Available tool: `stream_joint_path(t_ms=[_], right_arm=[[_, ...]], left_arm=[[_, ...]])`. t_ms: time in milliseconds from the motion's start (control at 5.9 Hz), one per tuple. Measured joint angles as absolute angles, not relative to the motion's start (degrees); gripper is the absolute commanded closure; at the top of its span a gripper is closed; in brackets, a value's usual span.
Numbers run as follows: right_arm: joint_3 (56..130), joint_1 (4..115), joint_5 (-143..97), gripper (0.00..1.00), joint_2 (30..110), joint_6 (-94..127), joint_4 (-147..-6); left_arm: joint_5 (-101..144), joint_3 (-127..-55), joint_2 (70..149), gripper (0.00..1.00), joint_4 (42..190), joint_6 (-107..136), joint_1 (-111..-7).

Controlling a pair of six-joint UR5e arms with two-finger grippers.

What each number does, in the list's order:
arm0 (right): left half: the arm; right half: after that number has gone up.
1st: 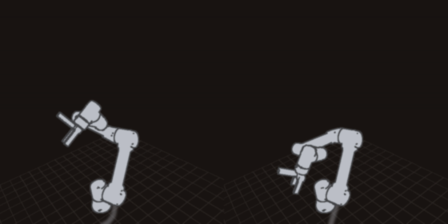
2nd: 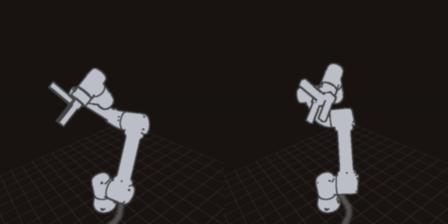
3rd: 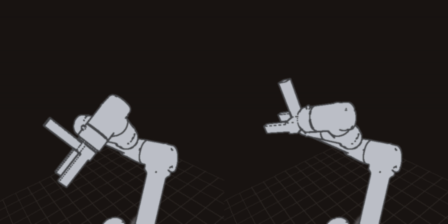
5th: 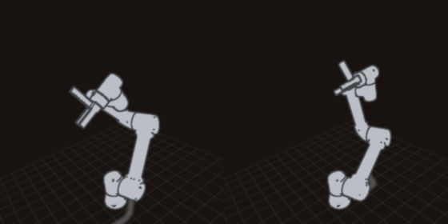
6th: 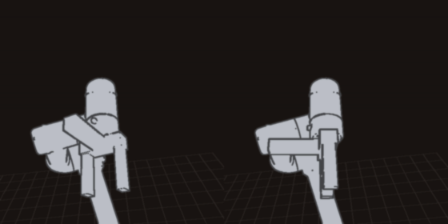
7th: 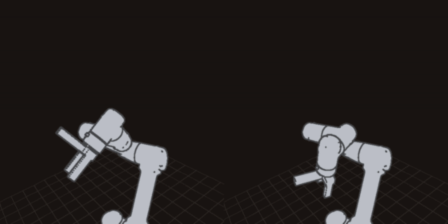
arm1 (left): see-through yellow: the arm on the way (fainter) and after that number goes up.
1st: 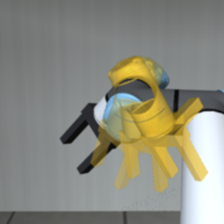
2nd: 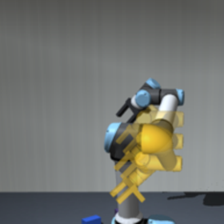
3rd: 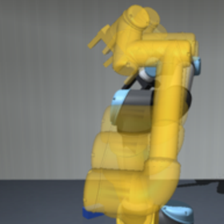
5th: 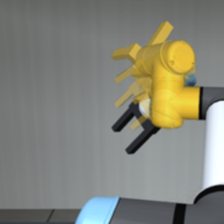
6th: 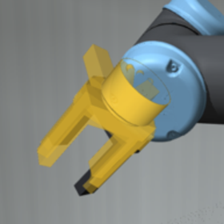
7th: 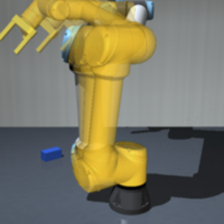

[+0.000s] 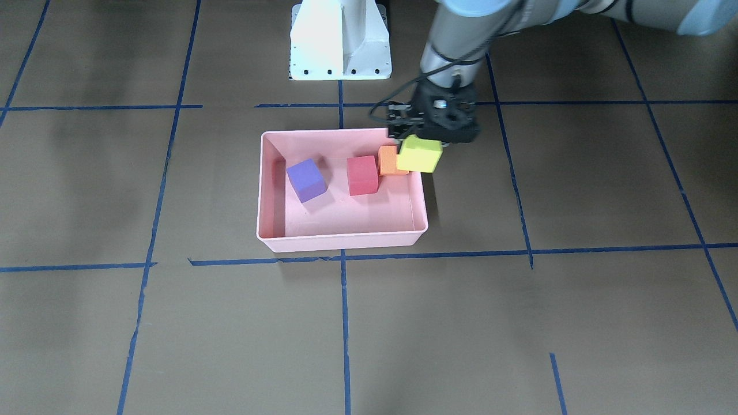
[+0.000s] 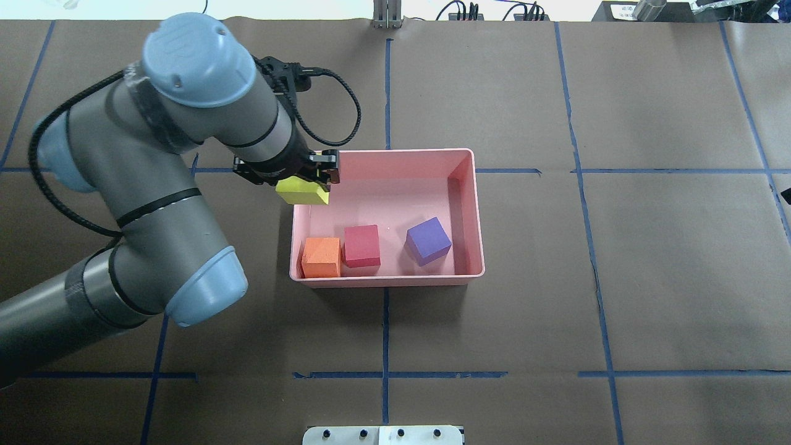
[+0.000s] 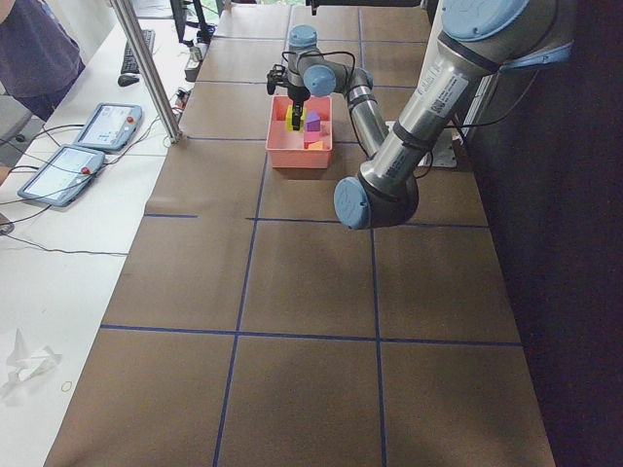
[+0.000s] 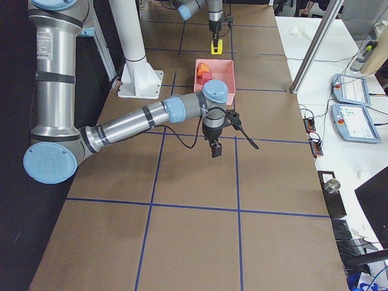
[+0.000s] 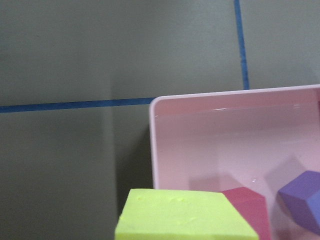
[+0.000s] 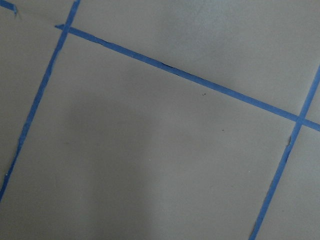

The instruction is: Place blocks into pink bin with both arms

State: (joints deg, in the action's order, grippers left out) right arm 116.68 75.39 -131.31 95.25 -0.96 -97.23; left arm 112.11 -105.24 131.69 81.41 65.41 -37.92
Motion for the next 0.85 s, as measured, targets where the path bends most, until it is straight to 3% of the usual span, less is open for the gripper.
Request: stream_joint_path(t_ms=[339, 847], right_arm=[[116.6, 77.1, -132.1, 0.0, 98.1, -4.3, -97.1], [115.2, 84.1, -132.0, 0.0, 104.7, -15.4, -97.1]], left_arm=[[111.3, -107.4, 128.7, 0.0, 80.8, 62.9, -38.4], [119.4, -114.8, 112.9, 0.0, 79.4, 33.9, -51.3]])
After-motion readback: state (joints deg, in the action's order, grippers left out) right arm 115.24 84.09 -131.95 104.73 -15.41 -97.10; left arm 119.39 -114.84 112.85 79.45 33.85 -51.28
